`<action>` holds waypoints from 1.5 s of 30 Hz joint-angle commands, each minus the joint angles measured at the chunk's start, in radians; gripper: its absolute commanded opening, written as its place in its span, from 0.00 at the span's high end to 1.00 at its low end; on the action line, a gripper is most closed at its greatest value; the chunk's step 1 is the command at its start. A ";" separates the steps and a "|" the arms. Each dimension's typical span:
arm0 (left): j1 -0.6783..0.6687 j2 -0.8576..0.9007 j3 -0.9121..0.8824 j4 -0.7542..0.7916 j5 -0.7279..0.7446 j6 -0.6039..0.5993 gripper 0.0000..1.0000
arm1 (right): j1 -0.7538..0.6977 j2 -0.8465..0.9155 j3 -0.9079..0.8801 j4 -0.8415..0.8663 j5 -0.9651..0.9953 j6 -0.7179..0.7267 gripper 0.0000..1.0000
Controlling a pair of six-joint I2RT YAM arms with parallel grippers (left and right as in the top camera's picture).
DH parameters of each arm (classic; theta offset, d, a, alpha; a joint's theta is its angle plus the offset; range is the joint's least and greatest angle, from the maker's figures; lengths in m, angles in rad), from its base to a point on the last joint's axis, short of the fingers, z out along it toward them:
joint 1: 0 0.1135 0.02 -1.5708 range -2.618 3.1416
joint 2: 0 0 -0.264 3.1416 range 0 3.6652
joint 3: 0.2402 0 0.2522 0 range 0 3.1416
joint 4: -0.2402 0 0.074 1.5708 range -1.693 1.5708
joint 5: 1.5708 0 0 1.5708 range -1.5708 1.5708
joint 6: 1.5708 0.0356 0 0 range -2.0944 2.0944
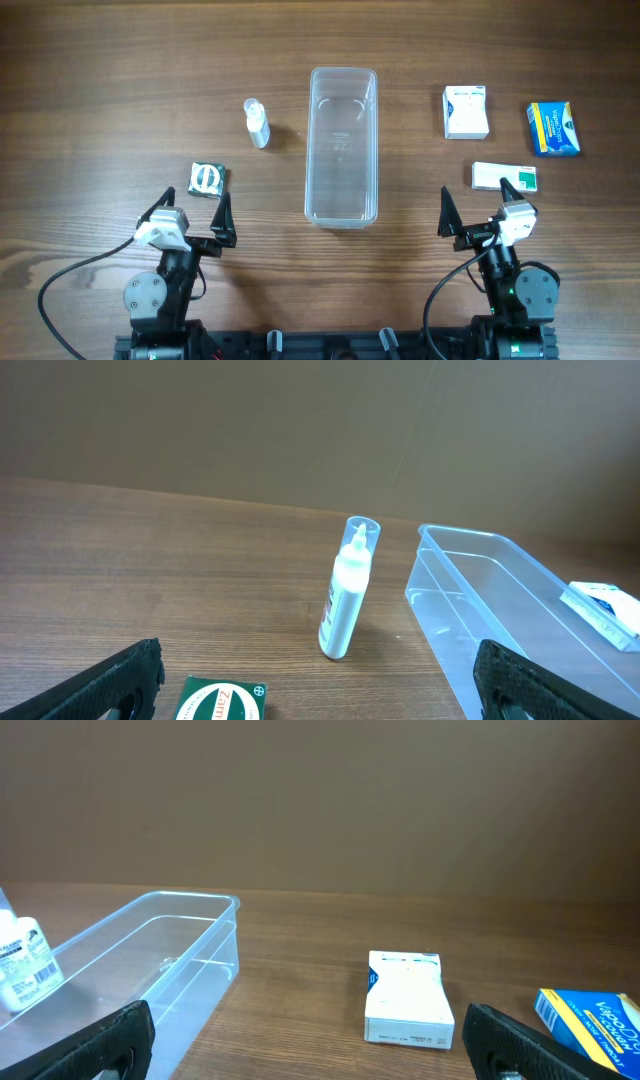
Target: Pack container
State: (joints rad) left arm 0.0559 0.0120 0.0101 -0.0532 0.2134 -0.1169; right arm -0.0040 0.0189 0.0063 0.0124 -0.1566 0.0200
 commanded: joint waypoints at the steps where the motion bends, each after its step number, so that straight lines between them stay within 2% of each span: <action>1: 0.009 -0.003 -0.005 -0.004 -0.006 0.008 0.00 | 0.006 -0.014 -0.001 0.002 -0.017 -0.018 0.00; 14: 0.009 -0.003 -0.005 -0.004 -0.005 0.008 0.00 | 0.006 -0.014 -0.001 0.037 -0.034 -0.006 0.00; 17: 0.009 -0.003 -0.005 -0.004 -0.006 0.008 0.00 | 0.006 -0.014 -0.001 0.040 -0.206 0.241 0.00; 19: 0.009 -0.003 -0.005 -0.004 -0.006 0.008 0.00 | 0.006 -0.010 -0.001 0.021 -0.311 0.549 0.00; 22: 0.009 -0.003 -0.005 -0.004 -0.005 0.008 0.00 | 0.006 -0.003 -0.001 0.060 -0.343 0.938 0.00; 23: 0.009 -0.003 -0.005 -0.004 -0.006 0.008 0.00 | 0.006 -0.003 -0.001 0.150 -0.410 0.942 0.00; 26: 0.009 -0.003 -0.005 -0.004 -0.005 0.008 0.00 | 0.006 -0.003 0.016 0.439 -0.539 0.805 0.00; 29: 0.009 -0.003 -0.005 -0.004 -0.005 0.008 0.00 | 0.006 0.011 0.135 0.384 -0.480 0.684 0.00; 30: 0.009 -0.003 -0.005 -0.004 -0.006 0.008 0.00 | 0.006 0.058 0.246 0.248 -0.434 0.573 0.01; 33: 0.009 -0.003 -0.005 -0.004 -0.005 0.008 0.00 | 0.006 0.265 0.483 -0.018 -0.307 0.336 0.00; 35: 0.009 -0.003 -0.005 -0.004 -0.006 0.008 0.00 | 0.006 0.438 0.643 -0.180 -0.220 0.245 0.00; 38: 0.009 -0.003 -0.005 -0.004 -0.006 0.008 0.00 | 0.006 0.845 0.974 -0.520 -0.120 0.087 0.00; 42: 0.009 -0.003 -0.005 -0.004 -0.006 0.008 0.00 | -0.002 1.336 1.426 -0.891 0.018 0.046 0.00; 45: 0.009 -0.003 -0.005 -0.004 -0.006 0.008 0.00 | -0.002 1.559 1.600 -0.968 0.108 -0.029 0.00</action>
State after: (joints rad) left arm 0.0559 0.0158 0.0101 -0.0528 0.2127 -0.1169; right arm -0.0017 1.4269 1.4643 -0.9207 -0.1883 0.0994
